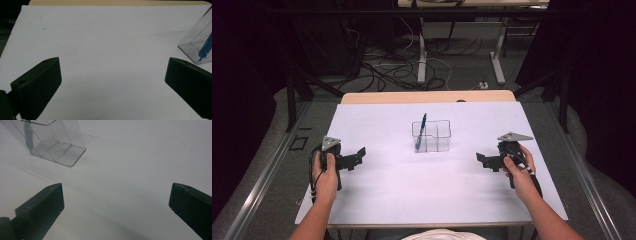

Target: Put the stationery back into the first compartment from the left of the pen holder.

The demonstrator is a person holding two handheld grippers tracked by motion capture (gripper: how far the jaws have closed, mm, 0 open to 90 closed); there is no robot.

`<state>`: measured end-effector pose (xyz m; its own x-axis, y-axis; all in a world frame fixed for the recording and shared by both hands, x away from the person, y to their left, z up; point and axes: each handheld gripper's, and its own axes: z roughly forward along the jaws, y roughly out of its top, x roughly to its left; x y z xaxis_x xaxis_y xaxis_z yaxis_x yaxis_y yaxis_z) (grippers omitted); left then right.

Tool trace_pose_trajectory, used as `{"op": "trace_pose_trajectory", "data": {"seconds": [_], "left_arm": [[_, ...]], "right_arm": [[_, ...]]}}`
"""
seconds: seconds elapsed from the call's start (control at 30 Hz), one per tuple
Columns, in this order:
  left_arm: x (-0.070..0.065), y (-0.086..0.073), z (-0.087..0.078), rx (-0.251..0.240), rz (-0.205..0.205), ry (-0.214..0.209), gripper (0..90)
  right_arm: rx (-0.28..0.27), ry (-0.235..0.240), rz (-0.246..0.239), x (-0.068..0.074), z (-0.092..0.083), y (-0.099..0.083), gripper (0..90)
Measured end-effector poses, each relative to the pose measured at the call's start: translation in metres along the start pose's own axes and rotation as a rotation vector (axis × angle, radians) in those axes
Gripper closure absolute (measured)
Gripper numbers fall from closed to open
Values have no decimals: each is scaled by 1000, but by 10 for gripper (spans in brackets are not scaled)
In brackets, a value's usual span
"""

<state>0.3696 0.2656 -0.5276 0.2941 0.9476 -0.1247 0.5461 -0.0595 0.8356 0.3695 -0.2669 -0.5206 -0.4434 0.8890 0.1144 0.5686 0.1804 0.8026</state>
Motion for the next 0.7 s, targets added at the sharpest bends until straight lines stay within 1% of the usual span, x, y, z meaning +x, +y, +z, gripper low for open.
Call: {"op": "trace_pose_trajectory", "data": {"seconds": [0.03, 0.1, 0.2, 0.53, 0.6, 0.7], "left_arm": [[0, 0, 0, 0, -7, 1, 5], [1, -1, 0, 6, -8, 4, 5], [2, -1, 0, 10, -17, 7, 5], [4, -2, 2, 14, -28, 7, 6], [4, -2, 2, 15, -29, 6, 6], [4, -2, 3, 15, -33, 5, 6]], "right_arm": [[0, 1, 3, 0, 0, 0, 0], [-1, -2, -6, -1, 0, 0, 0], [3, -2, -5, -1, 1, -1, 0], [4, 5, -1, -2, 2, -1, 0], [2, 2, -11, -3, 2, -1, 0], [6, -2, 2, -2, 2, -2, 0]]}}
